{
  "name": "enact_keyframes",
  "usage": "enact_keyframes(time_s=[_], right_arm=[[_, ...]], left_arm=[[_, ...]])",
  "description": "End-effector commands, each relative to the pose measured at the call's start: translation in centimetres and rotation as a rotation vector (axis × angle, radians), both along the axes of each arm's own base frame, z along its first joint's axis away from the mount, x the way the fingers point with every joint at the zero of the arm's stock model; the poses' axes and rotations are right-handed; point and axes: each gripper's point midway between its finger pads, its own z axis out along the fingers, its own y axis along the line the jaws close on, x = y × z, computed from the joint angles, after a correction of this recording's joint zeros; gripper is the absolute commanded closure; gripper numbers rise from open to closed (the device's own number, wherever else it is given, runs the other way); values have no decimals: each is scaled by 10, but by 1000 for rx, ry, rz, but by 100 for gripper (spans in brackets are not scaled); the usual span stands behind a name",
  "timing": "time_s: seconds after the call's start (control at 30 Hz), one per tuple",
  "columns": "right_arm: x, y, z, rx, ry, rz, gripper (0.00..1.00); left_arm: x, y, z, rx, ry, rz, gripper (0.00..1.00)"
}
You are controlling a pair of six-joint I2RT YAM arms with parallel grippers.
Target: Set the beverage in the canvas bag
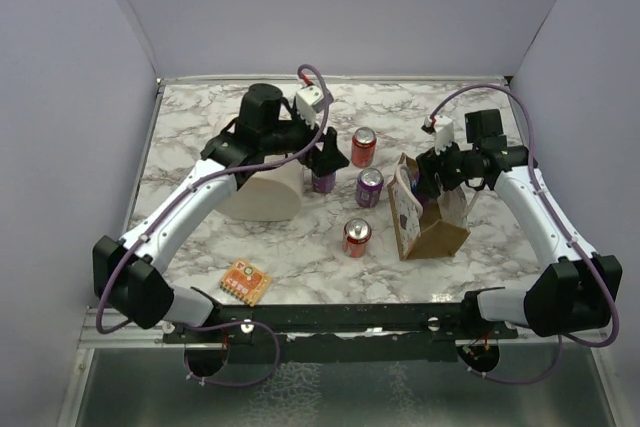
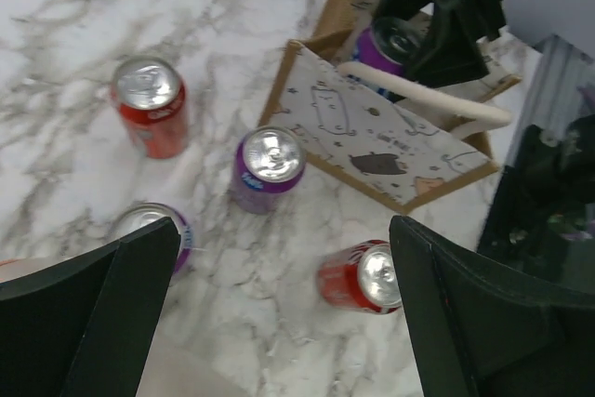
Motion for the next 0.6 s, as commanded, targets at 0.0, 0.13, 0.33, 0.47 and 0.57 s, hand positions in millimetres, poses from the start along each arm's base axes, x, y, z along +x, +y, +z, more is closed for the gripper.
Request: enact_keyframes(time_s=[0.0,0.13,0.33,0.47,0.57], right_arm=[[21,7,23,53,-124,-32,99],[22,4,20,43,-127,-47,99],[22,3,19,36,-129,-51,99],[20,2,17,30,-128,-54,99],[18,1,15,27,-128,-53,99]], left_arm=[[-24,-49,3,-151,275,-92,2],[-40,-85,-8,-211,464,-144,5],[-53,-123,-16,-247,633,-211,5],[-53,-135,-22,-277,727,-226,5],[-53,-142,-29,-276,763,-228,5]])
